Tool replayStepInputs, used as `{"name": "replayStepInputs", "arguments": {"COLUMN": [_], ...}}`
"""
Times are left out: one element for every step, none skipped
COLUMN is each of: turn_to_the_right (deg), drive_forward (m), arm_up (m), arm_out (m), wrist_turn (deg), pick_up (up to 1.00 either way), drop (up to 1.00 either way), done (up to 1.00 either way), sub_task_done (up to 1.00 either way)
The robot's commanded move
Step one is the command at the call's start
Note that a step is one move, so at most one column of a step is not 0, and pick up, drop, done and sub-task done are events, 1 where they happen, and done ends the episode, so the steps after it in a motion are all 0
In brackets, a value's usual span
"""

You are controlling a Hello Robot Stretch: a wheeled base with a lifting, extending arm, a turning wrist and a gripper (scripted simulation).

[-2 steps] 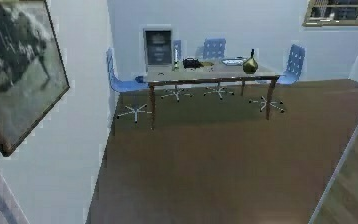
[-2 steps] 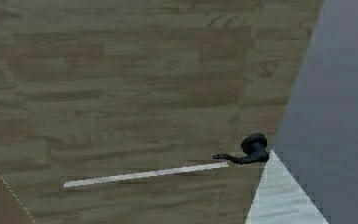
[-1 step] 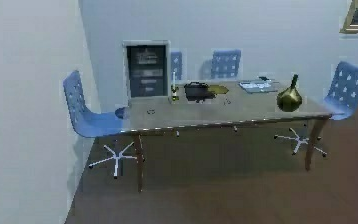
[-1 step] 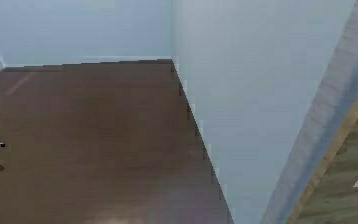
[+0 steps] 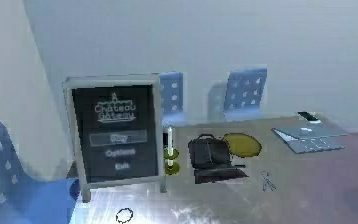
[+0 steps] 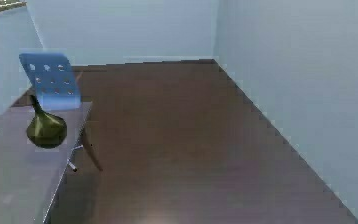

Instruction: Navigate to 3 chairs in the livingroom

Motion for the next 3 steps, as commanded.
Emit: {"name": "replayStepInputs", "arguments": {"turn_to_the_right": [-36.0, 0.0, -45.0], "drive_forward": [0.0, 0.0, 0.0], "arm_up": [0.0, 0.0, 0.0], "arm_out": [0.0, 0.0, 0.0], "wrist_turn": [0.0, 0.0, 0.0], "pick_up": [0.0, 0.0, 0.0], "drop": [0.0, 0.0, 0.0], "done": [0.0, 0.0, 0.0], "sub_task_done": [0.0, 1.0, 0.0]}}
